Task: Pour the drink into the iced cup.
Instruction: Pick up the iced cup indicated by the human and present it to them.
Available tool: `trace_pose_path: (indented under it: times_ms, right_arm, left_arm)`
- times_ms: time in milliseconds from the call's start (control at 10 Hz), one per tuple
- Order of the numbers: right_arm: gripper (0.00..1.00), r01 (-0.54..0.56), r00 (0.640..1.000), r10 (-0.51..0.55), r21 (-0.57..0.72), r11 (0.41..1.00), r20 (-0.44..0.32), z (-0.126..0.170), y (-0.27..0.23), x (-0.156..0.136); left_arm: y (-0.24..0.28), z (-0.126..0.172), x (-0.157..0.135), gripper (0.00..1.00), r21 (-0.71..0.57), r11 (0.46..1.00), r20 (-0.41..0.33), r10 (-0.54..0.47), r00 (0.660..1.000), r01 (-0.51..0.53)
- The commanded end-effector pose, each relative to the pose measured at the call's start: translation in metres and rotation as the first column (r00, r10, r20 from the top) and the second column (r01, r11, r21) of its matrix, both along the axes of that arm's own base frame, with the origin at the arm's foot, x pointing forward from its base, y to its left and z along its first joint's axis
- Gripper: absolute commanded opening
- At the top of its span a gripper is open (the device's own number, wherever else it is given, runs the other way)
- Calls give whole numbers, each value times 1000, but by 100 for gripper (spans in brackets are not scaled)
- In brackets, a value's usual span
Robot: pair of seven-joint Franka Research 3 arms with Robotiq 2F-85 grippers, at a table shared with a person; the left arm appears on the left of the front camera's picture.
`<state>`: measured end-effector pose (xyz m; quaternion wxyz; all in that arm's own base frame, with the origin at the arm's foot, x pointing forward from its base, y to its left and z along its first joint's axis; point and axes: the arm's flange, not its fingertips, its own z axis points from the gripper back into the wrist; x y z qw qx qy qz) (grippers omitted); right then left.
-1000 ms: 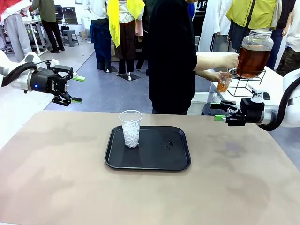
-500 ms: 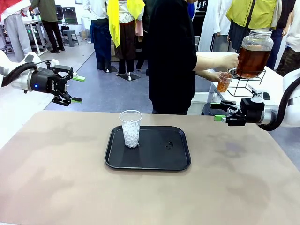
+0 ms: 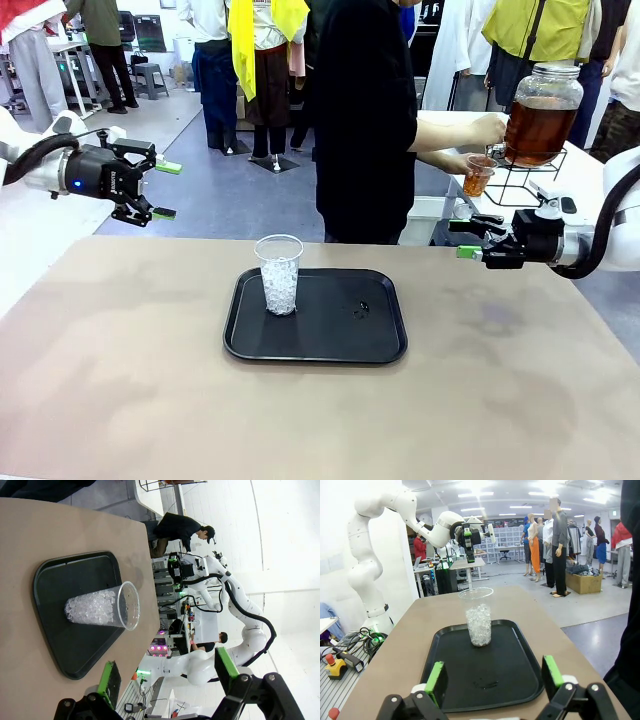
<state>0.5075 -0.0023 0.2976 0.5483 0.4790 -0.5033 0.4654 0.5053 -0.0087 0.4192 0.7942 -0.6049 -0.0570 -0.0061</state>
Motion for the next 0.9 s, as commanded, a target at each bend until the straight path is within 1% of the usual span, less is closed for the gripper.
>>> trace_pose_path:
  times_ms: [0,800]
  right_arm:
    - [100,4,1000,-4,-3,1000,4,3,0,1]
    - [100,4,1000,-4,-3,1000,4,3,0,1]
  left_arm:
    - [0,1,-2,100,2,1000,2,1,1000,-1]
    - [0,1,-2,100,2,1000,2,1,1000,-1]
